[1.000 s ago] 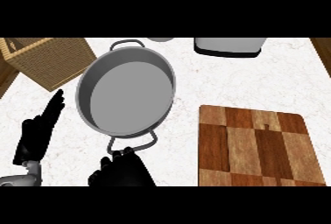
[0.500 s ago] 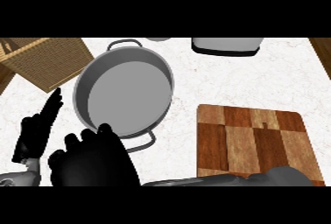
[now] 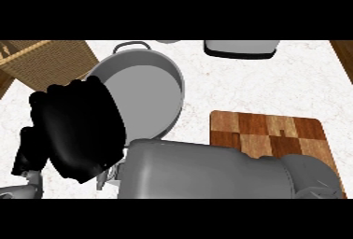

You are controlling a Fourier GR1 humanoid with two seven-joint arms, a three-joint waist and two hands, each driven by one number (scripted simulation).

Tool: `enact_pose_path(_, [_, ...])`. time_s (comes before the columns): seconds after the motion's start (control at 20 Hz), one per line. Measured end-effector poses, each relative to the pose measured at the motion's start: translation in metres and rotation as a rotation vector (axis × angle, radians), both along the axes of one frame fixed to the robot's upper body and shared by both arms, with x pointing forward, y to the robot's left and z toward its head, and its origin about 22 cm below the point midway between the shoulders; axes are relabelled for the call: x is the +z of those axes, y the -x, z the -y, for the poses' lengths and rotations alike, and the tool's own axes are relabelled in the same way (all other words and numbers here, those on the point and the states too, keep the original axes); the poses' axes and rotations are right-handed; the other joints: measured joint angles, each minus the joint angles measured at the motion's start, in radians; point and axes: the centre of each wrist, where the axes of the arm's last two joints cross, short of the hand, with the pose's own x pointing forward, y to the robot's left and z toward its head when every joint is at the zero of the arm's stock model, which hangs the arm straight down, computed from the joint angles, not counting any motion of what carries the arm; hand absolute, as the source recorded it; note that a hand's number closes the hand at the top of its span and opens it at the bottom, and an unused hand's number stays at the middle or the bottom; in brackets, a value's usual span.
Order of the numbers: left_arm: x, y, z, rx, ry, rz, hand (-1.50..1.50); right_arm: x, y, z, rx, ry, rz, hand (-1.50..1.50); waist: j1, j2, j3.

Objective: Pick the tomato from the cutting board and place it in the pot

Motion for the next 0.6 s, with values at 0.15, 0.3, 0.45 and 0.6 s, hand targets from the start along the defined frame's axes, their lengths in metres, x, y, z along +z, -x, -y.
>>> enact_pose_path(0.15, [0.003, 0.000, 0.000, 0.002, -0.002, 0.007, 0.00, 0.001, -0.023, -0.005, -0.007, -0.010, -0.004, 1.50, 0.001, 0.002, 0.000])
enact_pose_path(0.3, [0.006, -0.004, 0.003, -0.007, 0.000, 0.007, 0.00, 0.001, -0.045, -0.007, -0.023, -0.007, 0.000, 1.50, 0.009, 0.007, -0.001])
enact_pose_path(0.45, [0.004, -0.005, 0.005, -0.015, -0.003, 0.007, 0.00, -0.003, -0.065, -0.005, -0.031, 0.001, -0.009, 1.50, 0.017, 0.012, -0.001])
enact_pose_path(0.6, [0.006, -0.008, 0.009, -0.028, -0.006, 0.017, 0.00, -0.008, -0.084, -0.001, -0.044, 0.026, -0.014, 1.50, 0.032, 0.016, -0.001])
